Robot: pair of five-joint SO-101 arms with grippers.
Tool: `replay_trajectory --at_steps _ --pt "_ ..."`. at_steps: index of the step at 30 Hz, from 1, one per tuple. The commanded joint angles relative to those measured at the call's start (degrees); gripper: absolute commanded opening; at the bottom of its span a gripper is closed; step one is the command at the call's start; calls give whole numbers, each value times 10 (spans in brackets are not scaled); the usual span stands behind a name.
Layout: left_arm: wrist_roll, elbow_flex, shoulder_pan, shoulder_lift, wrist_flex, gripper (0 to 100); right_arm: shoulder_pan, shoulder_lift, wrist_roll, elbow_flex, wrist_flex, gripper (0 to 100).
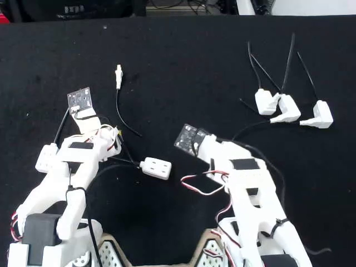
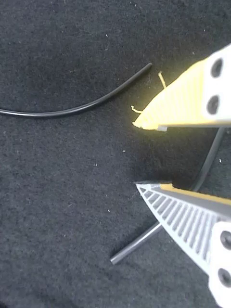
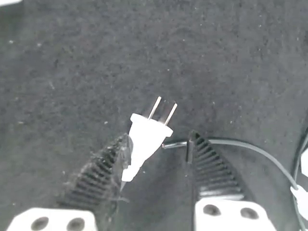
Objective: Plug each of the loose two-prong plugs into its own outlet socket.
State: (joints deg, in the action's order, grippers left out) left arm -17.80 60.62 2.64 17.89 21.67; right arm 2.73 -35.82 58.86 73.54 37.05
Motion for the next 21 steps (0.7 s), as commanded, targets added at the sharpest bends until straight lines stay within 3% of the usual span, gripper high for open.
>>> replay_trajectory --at_steps 1,5,14,21 --pt "0 -5 7 21 -7 184 -8 -8 -3 -10 -16 173" --pt "0 -5 7 21 -7 184 3 -8 -44 -5 -16 173" --pt "0 -5 7 21 -7 184 5 1 -25 4 -16 176" --pt "0 -5 7 20 -7 184 5 109 -26 -65 -16 152"
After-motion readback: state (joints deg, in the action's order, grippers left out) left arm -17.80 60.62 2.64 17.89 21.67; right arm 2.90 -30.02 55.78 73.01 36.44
